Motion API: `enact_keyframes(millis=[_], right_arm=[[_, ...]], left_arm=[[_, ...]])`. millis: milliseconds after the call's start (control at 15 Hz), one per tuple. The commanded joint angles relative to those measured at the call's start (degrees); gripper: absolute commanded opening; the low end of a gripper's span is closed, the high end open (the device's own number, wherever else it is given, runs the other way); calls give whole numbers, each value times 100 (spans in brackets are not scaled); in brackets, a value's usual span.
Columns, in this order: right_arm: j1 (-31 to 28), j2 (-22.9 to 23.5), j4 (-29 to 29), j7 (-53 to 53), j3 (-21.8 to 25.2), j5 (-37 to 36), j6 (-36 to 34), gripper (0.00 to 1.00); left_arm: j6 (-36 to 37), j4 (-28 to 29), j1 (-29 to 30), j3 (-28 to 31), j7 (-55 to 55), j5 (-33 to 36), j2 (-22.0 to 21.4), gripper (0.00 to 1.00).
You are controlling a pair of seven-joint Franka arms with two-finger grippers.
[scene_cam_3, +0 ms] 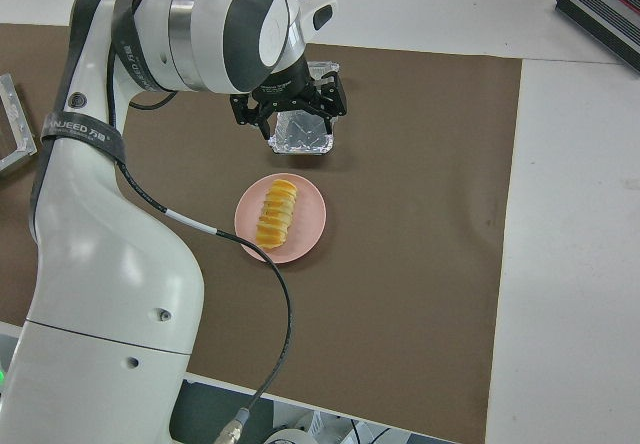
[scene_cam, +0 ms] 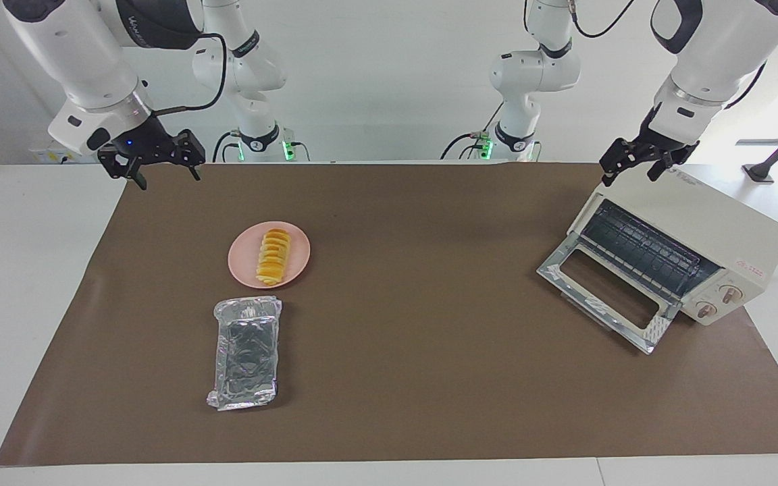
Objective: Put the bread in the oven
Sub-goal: 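Grasp the yellow bread roll on the pink plate with the right gripper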
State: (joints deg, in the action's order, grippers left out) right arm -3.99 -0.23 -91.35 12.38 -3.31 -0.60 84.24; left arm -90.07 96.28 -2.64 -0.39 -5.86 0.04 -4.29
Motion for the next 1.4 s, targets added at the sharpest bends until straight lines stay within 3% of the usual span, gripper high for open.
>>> enact_keyframes(millis=[0,800,1133,1333], right_arm=[[-111,-83,-85,54,-65,24,84,100],[-23,-144,-286,54,-65,7,198,100],[205,-706,-1786,-584,-100,7,1250,100],[688,-699,-2536,-1385,-109,7,1998,100]], left_arm=[[121,-74,26,13,-3,-92,-2,100],[121,-74,18,13,-3,-92,-2,100],[121,-74,26,13,-3,-92,-2,100],[121,-74,26,13,-3,-92,-2,100]])
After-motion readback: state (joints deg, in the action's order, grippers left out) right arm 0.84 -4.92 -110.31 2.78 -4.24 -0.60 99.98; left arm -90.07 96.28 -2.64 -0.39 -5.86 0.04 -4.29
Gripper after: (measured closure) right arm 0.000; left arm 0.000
